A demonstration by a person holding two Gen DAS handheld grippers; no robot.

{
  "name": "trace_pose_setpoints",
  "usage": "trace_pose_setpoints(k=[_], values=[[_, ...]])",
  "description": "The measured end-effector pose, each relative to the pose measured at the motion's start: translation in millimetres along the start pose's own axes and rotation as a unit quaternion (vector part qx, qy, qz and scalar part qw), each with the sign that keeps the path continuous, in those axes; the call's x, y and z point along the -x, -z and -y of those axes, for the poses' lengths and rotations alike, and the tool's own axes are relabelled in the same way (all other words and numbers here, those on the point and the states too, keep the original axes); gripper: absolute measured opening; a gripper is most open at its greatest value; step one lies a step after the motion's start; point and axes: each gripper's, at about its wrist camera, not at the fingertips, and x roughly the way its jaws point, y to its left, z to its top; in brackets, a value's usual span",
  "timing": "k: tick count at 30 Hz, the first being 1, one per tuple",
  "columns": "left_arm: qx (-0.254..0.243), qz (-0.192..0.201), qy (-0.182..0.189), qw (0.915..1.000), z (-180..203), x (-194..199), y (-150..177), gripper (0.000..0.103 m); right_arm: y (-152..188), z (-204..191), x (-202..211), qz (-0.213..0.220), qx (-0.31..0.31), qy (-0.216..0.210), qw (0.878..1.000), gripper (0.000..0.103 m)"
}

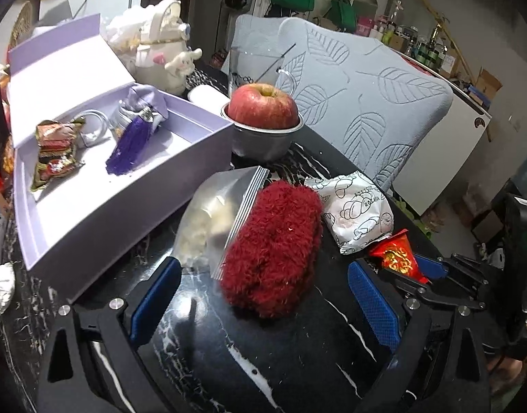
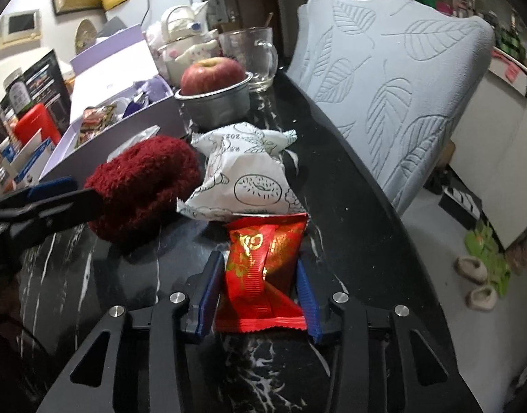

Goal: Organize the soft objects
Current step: 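Grasp the red fuzzy plush with the left tool while the right tool grasps the red snack packet, then lift the red plush and red snack packet off the table with both tools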

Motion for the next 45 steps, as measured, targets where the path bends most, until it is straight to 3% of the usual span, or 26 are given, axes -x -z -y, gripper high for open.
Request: trace_pose_setpoints(k=[3, 5, 10, 15, 26, 32, 37, 41, 45], values=[[-0.001, 0.002, 0.008, 1.0, 3, -4, -2, 0.098, 1, 3, 1, -0.003, -0.001, -0.004, 1.0, 0.041], [-0.001, -0.001, 0.012, 0.9999, 6, -8, -3, 0.092, 0, 3, 2, -0.005, -0.003, -0.004, 1.0, 0.041], [-0.011, -0.015, 0.009, 0.9998, 15, -17, -5, 0.053, 2, 6, 6, -0.008, -0.002, -0.007, 1.0, 0.041], [-0.023, -0.023, 0.016, 0.9993, 22, -17, 0, 0.043, 6, 8, 11, -0.01, -0.009, -0.011, 1.0, 0.041], [-0.057, -0.045, 0.03, 0.9969, 37, 12, 32, 0.042, 22, 11, 25, -0.008, -0.014, -0.012, 1.0, 0.041], [-0.05, -0.053, 0.042, 0.9964, 38, 25, 42, 0.042, 32, 6, 35, -0.014, -0.008, -0.024, 1.0, 0.041], [-0.04, -0.06, 0.041, 0.9965, 35, 19, 41, 0.042, 35, 3, 37, -0.015, -0.004, -0.028, 0.999, 0.041], [-0.042, -0.088, 0.014, 0.9951, 36, 3, 40, 0.043, 35, 4, 36, -0.014, -0.006, -0.024, 1.0, 0.041], [-0.037, -0.101, 0.021, 0.994, 37, -10, 39, 0.049, 34, 6, 36, -0.011, -0.009, -0.022, 1.0, 0.041]])
